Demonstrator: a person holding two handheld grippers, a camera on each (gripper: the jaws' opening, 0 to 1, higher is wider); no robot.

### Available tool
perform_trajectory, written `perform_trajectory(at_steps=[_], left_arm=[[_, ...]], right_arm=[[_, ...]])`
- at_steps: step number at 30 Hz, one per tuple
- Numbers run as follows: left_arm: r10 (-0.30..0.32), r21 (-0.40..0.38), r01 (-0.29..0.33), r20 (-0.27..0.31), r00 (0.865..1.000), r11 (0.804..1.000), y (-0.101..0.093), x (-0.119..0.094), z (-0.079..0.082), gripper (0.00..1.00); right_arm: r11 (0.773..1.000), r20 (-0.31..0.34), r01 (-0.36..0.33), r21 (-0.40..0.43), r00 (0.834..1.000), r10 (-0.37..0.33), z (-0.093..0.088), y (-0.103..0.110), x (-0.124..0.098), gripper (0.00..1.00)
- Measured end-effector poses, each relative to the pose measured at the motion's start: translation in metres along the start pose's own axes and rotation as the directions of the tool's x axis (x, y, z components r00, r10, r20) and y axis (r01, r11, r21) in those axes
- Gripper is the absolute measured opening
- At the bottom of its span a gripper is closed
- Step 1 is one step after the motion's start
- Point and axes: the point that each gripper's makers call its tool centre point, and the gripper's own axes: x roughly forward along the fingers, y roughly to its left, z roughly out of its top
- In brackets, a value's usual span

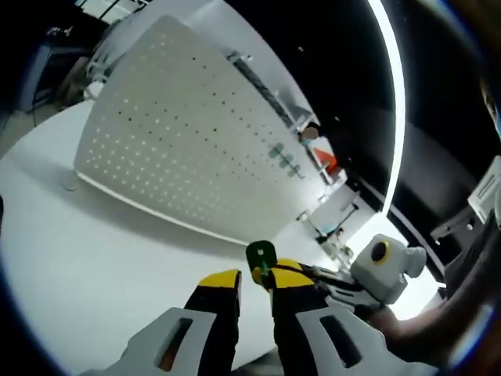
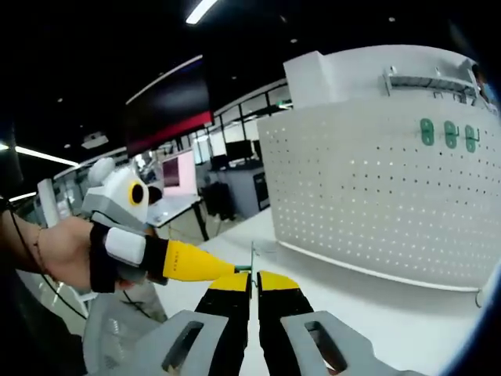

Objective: Insert the hook assembly into the mounting plate slot until the hook locks in place.

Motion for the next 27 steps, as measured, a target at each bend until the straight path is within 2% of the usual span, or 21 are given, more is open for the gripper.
perform_trajectory(at_steps=[8, 13, 21, 24, 27], left_arm=[[-0.050, -0.016, 0.050, -0.004, 0.999, 0.999, -0.012, 0.002, -0.001, 0.05], [-0.074, -0.054, 0.074, 0.011, 0.997, 0.996, -0.015, 0.002, 0.001, 0.05], [-0.088, -0.070, 0.089, 0.025, 0.996, 0.994, -0.018, 0.001, 0.004, 0.04], [-0.089, -0.070, 0.091, 0.025, 0.996, 0.993, -0.020, 0.002, 0.005, 0.03], [-0.082, -0.034, 0.083, 0.009, 0.997, 0.996, -0.024, 0.004, 0.005, 0.03]], right_arm=[[1.000, 0.019, 0.012, 0.028, 1.000, -0.013, 0.001, -0.002, -0.003, 0.01], [1.000, 0.043, 0.009, 0.026, 0.999, -0.011, 0.005, -0.001, -0.005, 0.01], [1.000, 0.069, 0.001, 0.005, 0.998, -0.001, 0.011, 0.000, -0.005, 0.01], [1.000, 0.074, 0.000, -0.006, 0.997, 0.001, 0.013, 0.000, -0.005, 0.01], [1.000, 0.069, 0.001, -0.011, 0.998, 0.000, 0.013, -0.001, -0.006, 0.02]])
